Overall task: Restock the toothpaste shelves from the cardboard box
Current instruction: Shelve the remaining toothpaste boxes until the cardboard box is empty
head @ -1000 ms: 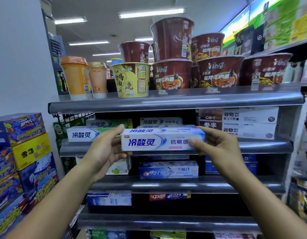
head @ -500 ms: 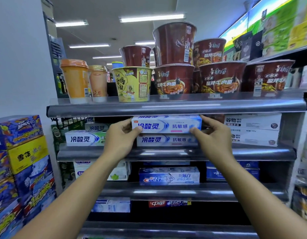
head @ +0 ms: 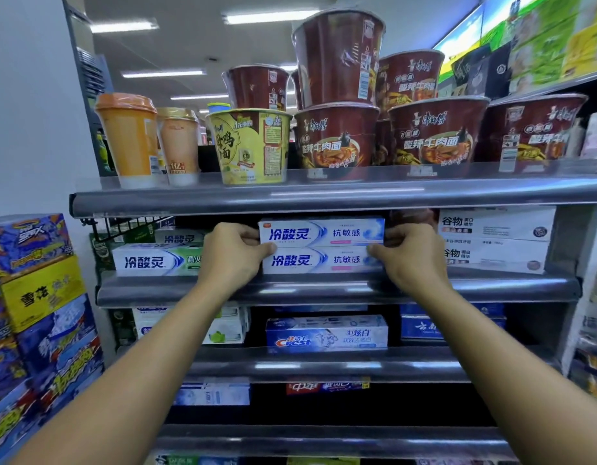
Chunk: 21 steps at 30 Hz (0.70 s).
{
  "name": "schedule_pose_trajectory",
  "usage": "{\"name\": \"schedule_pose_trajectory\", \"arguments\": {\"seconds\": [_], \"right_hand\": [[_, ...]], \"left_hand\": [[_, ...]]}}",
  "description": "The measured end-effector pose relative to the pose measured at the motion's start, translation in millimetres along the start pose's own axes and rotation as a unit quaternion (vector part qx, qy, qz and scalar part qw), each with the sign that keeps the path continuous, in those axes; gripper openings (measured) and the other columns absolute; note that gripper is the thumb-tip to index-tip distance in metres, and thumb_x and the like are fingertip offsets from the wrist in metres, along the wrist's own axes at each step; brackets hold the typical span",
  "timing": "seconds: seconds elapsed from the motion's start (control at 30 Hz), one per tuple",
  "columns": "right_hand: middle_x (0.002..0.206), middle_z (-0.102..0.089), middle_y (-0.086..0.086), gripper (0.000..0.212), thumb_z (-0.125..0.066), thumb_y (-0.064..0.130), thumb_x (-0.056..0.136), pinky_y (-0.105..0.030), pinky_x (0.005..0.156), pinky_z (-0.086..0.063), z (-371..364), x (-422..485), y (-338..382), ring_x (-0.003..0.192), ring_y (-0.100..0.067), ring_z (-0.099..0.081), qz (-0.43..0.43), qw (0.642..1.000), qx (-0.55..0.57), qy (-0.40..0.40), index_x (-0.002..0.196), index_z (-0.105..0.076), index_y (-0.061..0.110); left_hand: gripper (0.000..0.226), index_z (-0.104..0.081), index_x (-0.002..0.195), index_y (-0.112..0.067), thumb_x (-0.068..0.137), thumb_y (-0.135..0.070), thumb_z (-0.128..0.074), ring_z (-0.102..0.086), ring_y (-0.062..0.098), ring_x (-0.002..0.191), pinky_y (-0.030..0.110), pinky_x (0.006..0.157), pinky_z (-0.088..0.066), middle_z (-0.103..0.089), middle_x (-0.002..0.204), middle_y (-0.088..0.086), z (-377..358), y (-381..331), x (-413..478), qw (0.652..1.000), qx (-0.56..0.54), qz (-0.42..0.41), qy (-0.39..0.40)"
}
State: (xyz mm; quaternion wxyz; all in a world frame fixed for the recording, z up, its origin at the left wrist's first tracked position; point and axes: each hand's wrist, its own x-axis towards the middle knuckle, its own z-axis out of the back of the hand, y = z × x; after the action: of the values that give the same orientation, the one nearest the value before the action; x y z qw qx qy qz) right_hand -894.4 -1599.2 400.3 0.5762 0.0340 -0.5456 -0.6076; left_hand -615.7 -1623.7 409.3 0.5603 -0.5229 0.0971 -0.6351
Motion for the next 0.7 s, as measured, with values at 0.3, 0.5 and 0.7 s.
{"name": "schedule_pose_trajectory", "arguments": {"seconds": [0.3, 0.5, 0.7], "right_hand": [[0.063, -0.061, -0.004, 0.031, -0.085, 0.025, 0.075, -0.028, 0.059, -0.04, -23, 21, 17, 0.059, -0.021, -0.058, -0.08, 0.995, -0.062, -0.008, 0.063, -0.062, 0.008], [0.079, -0.066, -0.004, 0.021, -0.073, 0.031, 0.084, -0.03, 0.066, -0.039, -13, 1, 21, 0.07, -0.025, -0.056, -0.02, 0.996, -0.08, -0.027, 0.082, -0.07, 0.01], [0.095, -0.07, 0.005, 0.024, -0.07, 0.023, 0.091, -0.023, 0.08, -0.046, -2, -73, 2, 0.085, -0.008, -0.062, 0.159, 0.981, 0.028, -0.11, 0.112, -0.072, 0.011]], "left_hand": [[0.03, -0.074, 0.089, -0.006, 0.083, -0.035, -0.084, -0.069, 0.029, 0.087, 0.033, 0.08, -0.057, -0.074, 0.092, 0.01, -20, -7, 19, 0.995, 0.088, 0.024, -0.037], [0.029, -0.077, 0.109, -0.01, 0.088, -0.03, -0.078, -0.07, 0.026, 0.099, 0.028, 0.085, -0.052, -0.077, 0.102, 0.006, -11, -4, 4, 0.993, 0.102, -0.023, -0.047], [0.022, -0.075, 0.112, -0.011, 0.091, -0.017, -0.072, -0.064, 0.012, 0.073, 0.021, 0.073, -0.056, -0.069, 0.086, -0.004, 2, 11, -63, 0.965, 0.012, -0.227, -0.133]]}}
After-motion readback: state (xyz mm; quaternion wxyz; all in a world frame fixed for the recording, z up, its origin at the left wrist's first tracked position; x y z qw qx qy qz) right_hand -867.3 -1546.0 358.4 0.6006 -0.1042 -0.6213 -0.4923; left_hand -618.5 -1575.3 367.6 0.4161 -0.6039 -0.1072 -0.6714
